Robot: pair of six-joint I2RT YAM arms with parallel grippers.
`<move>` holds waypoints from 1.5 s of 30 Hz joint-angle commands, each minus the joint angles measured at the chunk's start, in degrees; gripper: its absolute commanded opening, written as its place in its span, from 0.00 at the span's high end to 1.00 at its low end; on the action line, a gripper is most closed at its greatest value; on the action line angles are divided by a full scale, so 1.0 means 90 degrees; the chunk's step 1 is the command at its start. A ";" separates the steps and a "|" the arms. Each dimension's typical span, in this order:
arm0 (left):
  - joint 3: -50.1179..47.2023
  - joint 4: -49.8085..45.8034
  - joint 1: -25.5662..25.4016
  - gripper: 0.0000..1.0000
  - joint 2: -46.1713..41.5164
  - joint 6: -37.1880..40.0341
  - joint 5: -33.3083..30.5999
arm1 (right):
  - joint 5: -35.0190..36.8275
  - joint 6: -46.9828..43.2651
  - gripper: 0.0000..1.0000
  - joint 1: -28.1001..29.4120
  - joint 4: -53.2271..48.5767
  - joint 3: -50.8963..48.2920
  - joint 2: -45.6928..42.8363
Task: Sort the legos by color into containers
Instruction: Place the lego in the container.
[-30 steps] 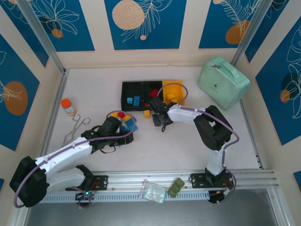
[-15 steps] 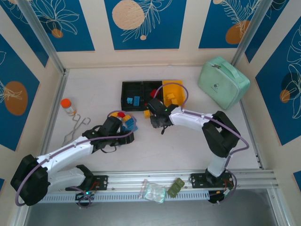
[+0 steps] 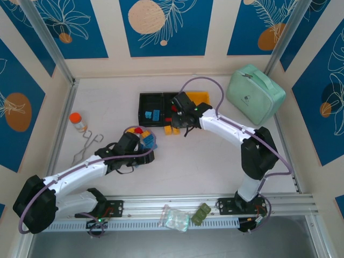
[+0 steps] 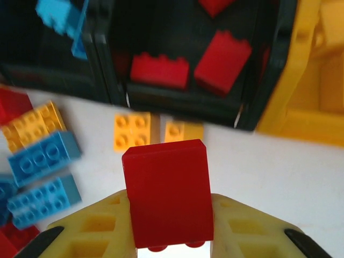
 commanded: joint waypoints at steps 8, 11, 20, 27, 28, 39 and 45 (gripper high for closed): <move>-0.0137 -0.0011 0.0027 0.35 -0.0306 -0.0143 0.0021 | -0.0498 -0.0065 0.72 -0.0461 -0.0755 0.1724 0.1605; -0.0151 -0.0017 0.0028 0.35 -0.0325 -0.0152 0.0011 | -0.0535 -0.0060 0.72 -0.0503 -0.0870 0.2155 0.1995; -0.0207 -0.0060 0.0035 0.35 -0.0401 -0.0161 -0.0028 | -0.0533 -0.0033 0.69 -0.0601 -0.1244 0.3127 0.2844; -0.0239 -0.0081 0.0032 0.35 -0.0419 -0.0154 -0.0057 | -0.0529 -0.0008 0.59 -0.0596 -0.1414 0.3550 0.3108; -0.0238 -0.0083 0.0035 0.35 -0.0424 -0.0154 -0.0057 | -0.0528 -0.0012 0.57 -0.0591 -0.1439 0.3597 0.3118; -0.0238 -0.0115 0.0036 0.35 -0.0491 -0.0143 -0.0071 | -0.0336 -0.0052 0.51 -0.0428 -0.1422 0.3413 0.2559; -0.0138 -0.0579 0.0039 0.35 -0.0639 -0.0092 -0.0360 | -0.0313 -0.0035 0.51 -0.0275 -0.1091 0.2589 0.1802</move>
